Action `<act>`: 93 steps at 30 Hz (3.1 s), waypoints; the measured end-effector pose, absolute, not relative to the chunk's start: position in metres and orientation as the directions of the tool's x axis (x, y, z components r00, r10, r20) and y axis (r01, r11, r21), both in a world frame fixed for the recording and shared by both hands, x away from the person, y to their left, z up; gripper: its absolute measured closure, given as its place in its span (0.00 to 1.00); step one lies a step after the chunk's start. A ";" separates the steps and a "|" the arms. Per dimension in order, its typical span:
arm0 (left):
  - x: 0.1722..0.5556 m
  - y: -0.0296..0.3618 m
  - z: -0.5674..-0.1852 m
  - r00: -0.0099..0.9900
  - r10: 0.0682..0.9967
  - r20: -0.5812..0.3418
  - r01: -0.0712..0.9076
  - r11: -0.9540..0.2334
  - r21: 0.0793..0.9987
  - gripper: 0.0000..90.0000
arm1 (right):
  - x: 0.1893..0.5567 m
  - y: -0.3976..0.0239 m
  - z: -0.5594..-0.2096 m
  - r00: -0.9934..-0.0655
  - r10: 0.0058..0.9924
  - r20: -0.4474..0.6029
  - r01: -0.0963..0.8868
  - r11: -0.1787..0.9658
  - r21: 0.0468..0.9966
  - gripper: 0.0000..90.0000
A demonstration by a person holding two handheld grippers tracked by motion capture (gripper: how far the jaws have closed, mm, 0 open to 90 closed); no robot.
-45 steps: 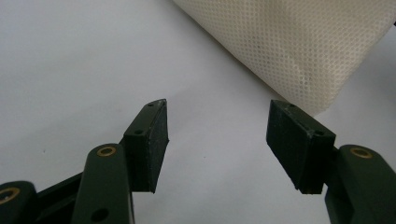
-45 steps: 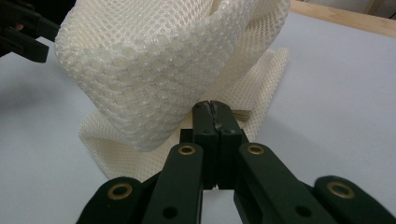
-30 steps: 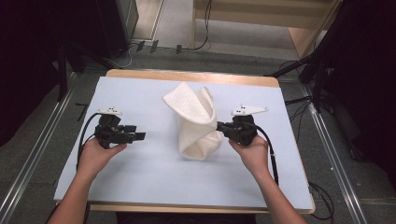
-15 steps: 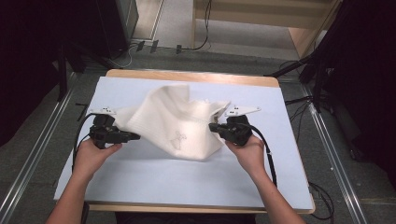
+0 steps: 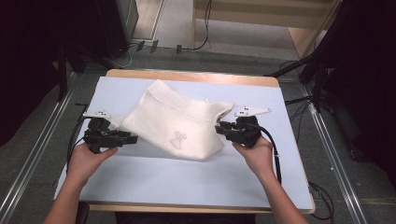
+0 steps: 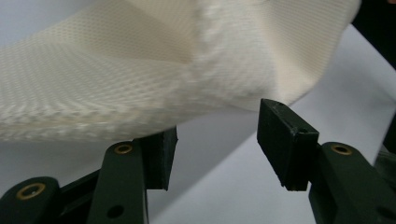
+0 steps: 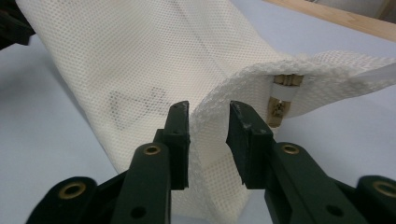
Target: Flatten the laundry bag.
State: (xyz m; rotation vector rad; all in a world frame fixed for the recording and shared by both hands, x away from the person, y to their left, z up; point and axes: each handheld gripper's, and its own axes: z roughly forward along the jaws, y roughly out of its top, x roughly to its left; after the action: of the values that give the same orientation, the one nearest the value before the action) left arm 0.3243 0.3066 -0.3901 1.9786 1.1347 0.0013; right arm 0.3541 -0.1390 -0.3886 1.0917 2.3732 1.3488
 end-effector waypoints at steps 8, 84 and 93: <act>0.310 0.297 -0.361 0.643 0.668 -0.375 0.675 -0.263 0.689 0.62 | 0.347 -0.158 -0.378 -0.687 0.713 0.140 0.484 0.305 0.820 0.69; 0.382 0.231 -0.379 0.728 0.615 -0.302 0.608 -0.377 0.699 0.96 | 0.355 -0.190 -0.375 -0.611 0.761 0.219 0.561 0.220 0.798 0.93; 0.354 0.195 -0.402 0.771 0.547 -0.326 0.603 -0.465 0.648 0.95 | 0.354 -0.171 -0.376 -0.643 0.737 0.209 0.547 0.251 0.798 0.87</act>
State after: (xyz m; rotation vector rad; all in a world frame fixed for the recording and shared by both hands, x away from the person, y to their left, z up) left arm 0.3538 0.1954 -0.4021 2.1696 0.8533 -0.0912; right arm 0.3540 -0.1713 -0.3756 1.2075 2.3116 1.3406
